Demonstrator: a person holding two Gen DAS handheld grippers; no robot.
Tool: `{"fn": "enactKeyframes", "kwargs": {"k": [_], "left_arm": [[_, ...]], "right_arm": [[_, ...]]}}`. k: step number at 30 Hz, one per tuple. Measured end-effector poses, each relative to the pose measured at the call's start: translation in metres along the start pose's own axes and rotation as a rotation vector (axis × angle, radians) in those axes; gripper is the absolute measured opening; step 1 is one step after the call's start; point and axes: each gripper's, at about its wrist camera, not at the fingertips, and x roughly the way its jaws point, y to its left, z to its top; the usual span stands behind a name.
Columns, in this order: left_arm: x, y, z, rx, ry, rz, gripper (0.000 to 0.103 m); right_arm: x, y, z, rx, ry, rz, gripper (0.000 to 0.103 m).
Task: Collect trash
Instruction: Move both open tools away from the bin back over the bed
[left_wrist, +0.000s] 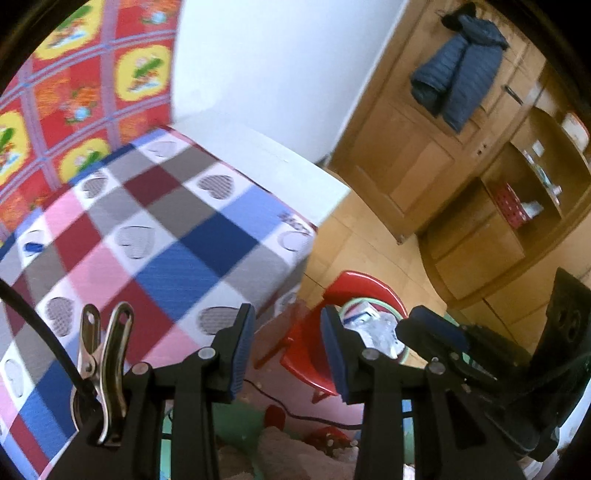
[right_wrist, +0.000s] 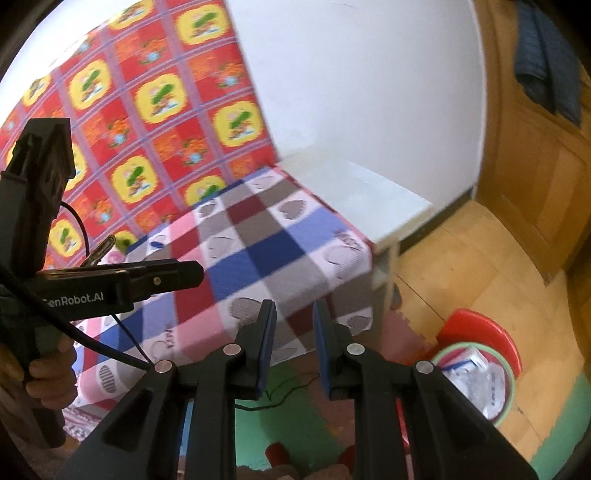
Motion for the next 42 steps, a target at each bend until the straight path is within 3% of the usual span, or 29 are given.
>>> {"fn": "enactKeyframes", "kwargs": {"k": [10, 33, 40, 42], "left_arm": [[-0.058, 0.071, -0.009, -0.13, -0.067, 0.109, 0.038], [-0.18, 0.234, -0.071, -0.43, -0.231, 0.387, 0.038], [-0.199, 0.274, -0.085, -0.51, -0.25, 0.475, 0.038], [-0.201, 0.285, -0.088, -0.531, -0.249, 0.493, 0.039]], "right_arm": [[0.021, 0.07, 0.018, -0.114, 0.01, 0.113, 0.023], [0.081, 0.229, 0.033, -0.289, 0.042, 0.352, 0.025], [0.108, 0.271, 0.046, -0.347, 0.076, 0.424, 0.026], [0.116, 0.28, 0.049, -0.365, 0.08, 0.439, 0.031]]}}
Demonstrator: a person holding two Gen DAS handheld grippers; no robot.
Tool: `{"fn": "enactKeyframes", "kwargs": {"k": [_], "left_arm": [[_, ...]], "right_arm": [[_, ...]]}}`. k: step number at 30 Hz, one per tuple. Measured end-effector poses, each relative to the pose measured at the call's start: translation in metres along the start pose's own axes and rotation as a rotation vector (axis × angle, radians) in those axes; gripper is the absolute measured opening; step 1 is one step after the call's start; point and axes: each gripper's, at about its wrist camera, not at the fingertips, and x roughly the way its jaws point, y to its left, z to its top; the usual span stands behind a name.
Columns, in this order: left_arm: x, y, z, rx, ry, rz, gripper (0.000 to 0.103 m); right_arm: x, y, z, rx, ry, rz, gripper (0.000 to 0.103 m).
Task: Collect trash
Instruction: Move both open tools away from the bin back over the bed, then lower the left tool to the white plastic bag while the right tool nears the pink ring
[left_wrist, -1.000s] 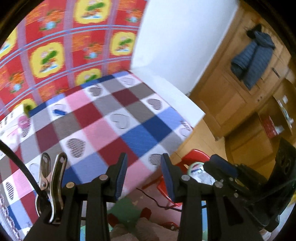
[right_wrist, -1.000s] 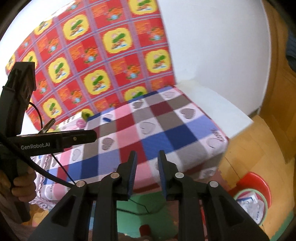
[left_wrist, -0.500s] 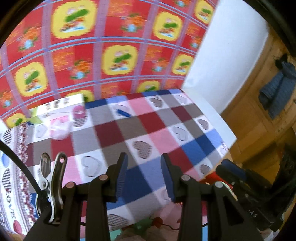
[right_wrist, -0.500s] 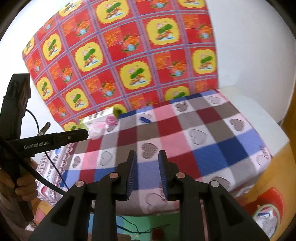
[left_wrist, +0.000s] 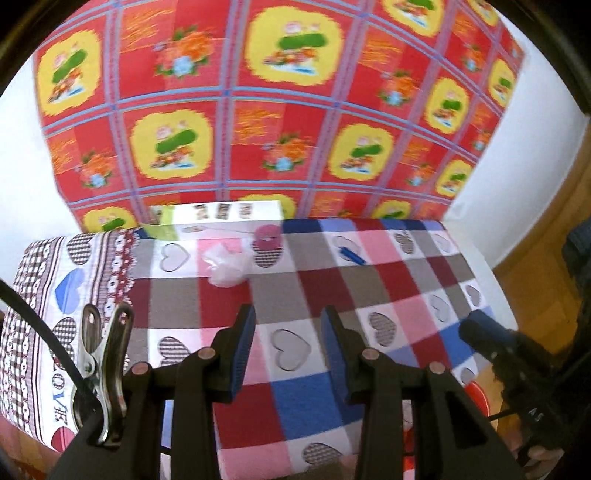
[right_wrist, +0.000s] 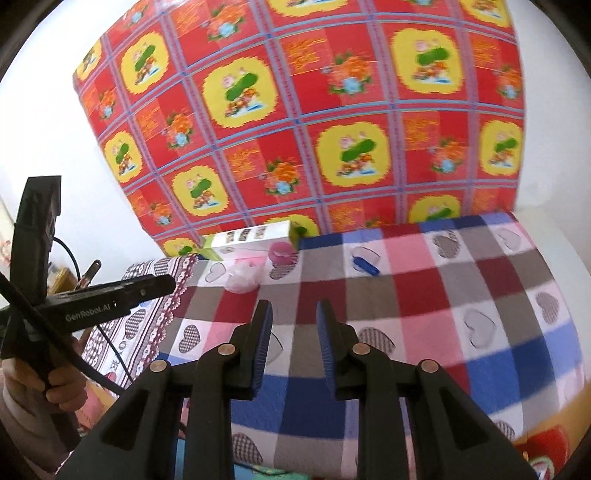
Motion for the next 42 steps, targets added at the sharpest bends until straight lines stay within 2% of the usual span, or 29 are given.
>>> {"fn": "enactKeyframes", "kwargs": {"k": [2, 6, 9, 15, 21, 25, 32, 39, 42], "left_arm": [[0.005, 0.009, 0.002, -0.015, 0.002, 0.018, 0.039], [0.02, 0.024, 0.005, -0.056, 0.02, 0.04, 0.039], [0.033, 0.031, 0.007, -0.075, 0.034, 0.048, 0.047], [0.061, 0.043, 0.016, -0.126, 0.048, 0.066, 0.052], [0.095, 0.051, 0.024, -0.153, 0.05, 0.106, 0.053], [0.125, 0.049, 0.028, -0.177, 0.095, 0.085, 0.053], [0.175, 0.05, 0.027, -0.214, 0.162, 0.1, 0.053], [0.206, 0.055, 0.024, -0.254, 0.152, 0.154, 0.053], [0.21, 0.057, 0.025, -0.273, 0.131, 0.155, 0.053]], "right_arm": [[0.011, 0.001, 0.005, -0.015, 0.011, 0.016, 0.035], [0.036, 0.0, 0.018, -0.029, 0.037, 0.048, 0.035], [0.053, -0.002, 0.025, -0.042, 0.058, 0.065, 0.035], [0.09, -0.005, 0.04, -0.07, 0.089, 0.089, 0.035], [0.121, -0.006, 0.048, -0.116, 0.113, 0.111, 0.035], [0.144, -0.012, 0.05, -0.102, 0.134, 0.116, 0.035], [0.179, -0.02, 0.045, -0.087, 0.185, 0.13, 0.035], [0.209, -0.022, 0.046, -0.092, 0.223, 0.125, 0.035], [0.22, -0.021, 0.045, -0.101, 0.231, 0.126, 0.035]]}}
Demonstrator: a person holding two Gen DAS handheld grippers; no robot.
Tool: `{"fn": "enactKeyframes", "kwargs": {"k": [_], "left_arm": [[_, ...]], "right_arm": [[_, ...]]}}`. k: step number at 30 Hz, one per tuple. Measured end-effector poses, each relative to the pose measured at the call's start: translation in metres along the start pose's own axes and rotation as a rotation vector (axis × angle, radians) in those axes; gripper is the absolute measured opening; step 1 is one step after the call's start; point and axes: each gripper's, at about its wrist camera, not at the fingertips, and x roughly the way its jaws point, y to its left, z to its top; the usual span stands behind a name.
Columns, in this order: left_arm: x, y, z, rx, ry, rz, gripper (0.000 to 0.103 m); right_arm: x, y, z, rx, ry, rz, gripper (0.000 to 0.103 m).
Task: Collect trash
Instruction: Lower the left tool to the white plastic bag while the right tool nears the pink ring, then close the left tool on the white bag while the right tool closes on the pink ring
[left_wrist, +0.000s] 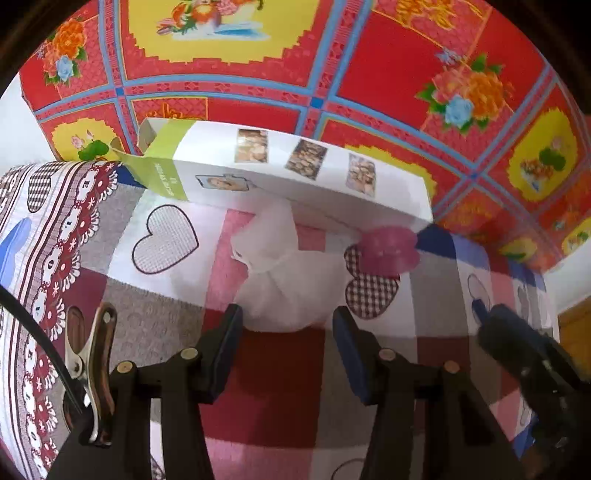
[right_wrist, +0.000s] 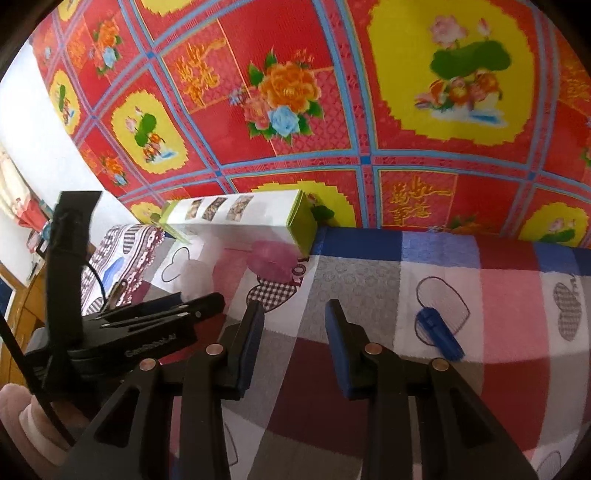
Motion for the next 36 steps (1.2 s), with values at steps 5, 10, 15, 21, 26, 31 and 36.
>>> {"fn": "enactKeyframes", "kwargs": {"k": [5, 10, 15, 21, 26, 31, 36], "left_arm": [[0.002, 0.004, 0.001, -0.021, -0.021, 0.008, 0.053], [0.01, 0.009, 0.006, -0.032, -0.034, 0.033, 0.053], [0.02, 0.006, 0.016, -0.031, -0.052, 0.068, 0.053], [0.025, 0.012, 0.02, -0.042, -0.065, 0.074, 0.032], [0.028, 0.015, 0.018, -0.057, -0.061, 0.047, 0.022], [0.014, 0.039, 0.016, -0.06, -0.072, 0.026, 0.02], [0.001, 0.048, 0.017, -0.062, -0.087, 0.007, 0.02]], "right_arm": [[0.021, 0.002, 0.004, -0.016, 0.013, 0.009, 0.036], [0.038, 0.006, 0.012, -0.031, 0.013, 0.011, 0.036], [0.054, 0.013, 0.015, -0.079, 0.016, -0.014, 0.036], [0.07, 0.015, 0.018, -0.095, 0.026, -0.028, 0.035], [0.076, 0.018, 0.02, -0.092, 0.018, -0.01, 0.035], [0.079, 0.024, 0.022, -0.078, 0.01, 0.006, 0.023], [0.074, 0.026, 0.021, -0.071, -0.008, -0.005, 0.01]]}}
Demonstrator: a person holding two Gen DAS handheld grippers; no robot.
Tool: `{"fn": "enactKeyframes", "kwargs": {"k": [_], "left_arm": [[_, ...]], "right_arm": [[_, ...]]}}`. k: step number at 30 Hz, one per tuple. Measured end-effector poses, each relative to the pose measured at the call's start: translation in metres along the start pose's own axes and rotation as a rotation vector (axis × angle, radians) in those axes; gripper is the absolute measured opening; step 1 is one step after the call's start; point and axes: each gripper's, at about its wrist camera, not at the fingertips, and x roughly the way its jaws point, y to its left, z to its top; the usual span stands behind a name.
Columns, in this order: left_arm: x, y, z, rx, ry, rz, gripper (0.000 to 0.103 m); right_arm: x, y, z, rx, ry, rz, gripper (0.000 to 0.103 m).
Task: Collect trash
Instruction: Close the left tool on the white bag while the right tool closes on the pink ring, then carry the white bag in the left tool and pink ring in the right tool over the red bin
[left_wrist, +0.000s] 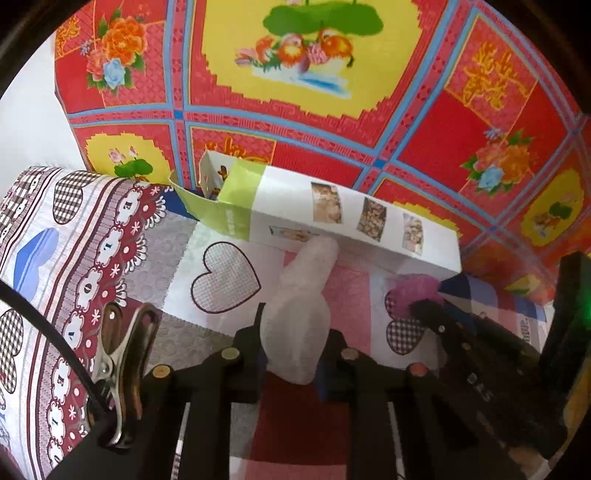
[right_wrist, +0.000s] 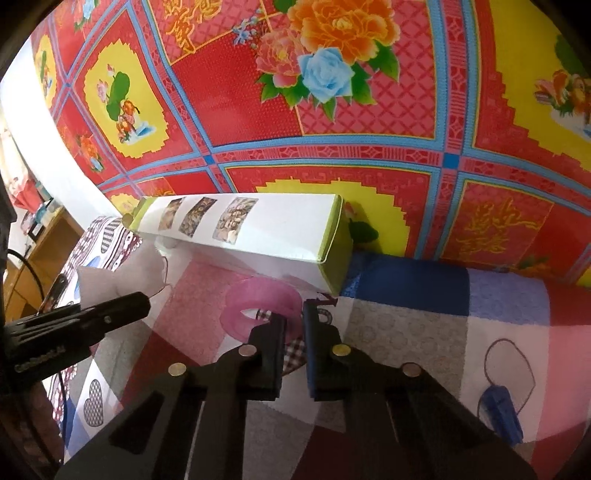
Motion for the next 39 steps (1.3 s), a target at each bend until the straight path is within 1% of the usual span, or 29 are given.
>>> {"fn": "enactKeyframes", "kwargs": {"k": [3, 4, 10, 15, 16, 22, 29, 35, 39], "left_arm": [[-0.006, 0.003, -0.001, 0.001, -0.004, -0.012, 0.02], [-0.01, -0.005, 0.0, 0.003, -0.005, -0.014, 0.02], [-0.025, 0.005, -0.008, -0.003, -0.003, -0.044, 0.019], [-0.036, 0.008, -0.012, 0.019, -0.013, -0.065, 0.019], [-0.045, 0.003, -0.012, 0.022, -0.014, -0.067, 0.019], [-0.064, 0.0, -0.015, 0.035, -0.001, -0.084, 0.019], [-0.089, -0.012, -0.029, 0.092, 0.005, -0.108, 0.019], [-0.106, -0.02, -0.04, 0.123, 0.011, -0.136, 0.019], [-0.107, -0.035, -0.051, 0.146, 0.015, -0.149, 0.019]], "right_arm": [[-0.006, 0.001, -0.001, -0.008, -0.007, 0.002, 0.01], [-0.009, 0.001, -0.001, -0.006, -0.008, 0.003, 0.01], [-0.027, 0.004, -0.006, 0.005, -0.016, 0.009, 0.01], [-0.044, 0.009, -0.014, 0.015, -0.018, 0.021, 0.01], [-0.047, 0.01, -0.016, 0.018, -0.019, 0.022, 0.01], [-0.075, 0.009, -0.03, 0.046, -0.025, 0.018, 0.01], [-0.109, 0.007, -0.048, 0.084, -0.036, -0.005, 0.01], [-0.135, 0.004, -0.065, 0.122, -0.047, -0.031, 0.01], [-0.155, 0.003, -0.077, 0.152, -0.067, -0.046, 0.01]]}}
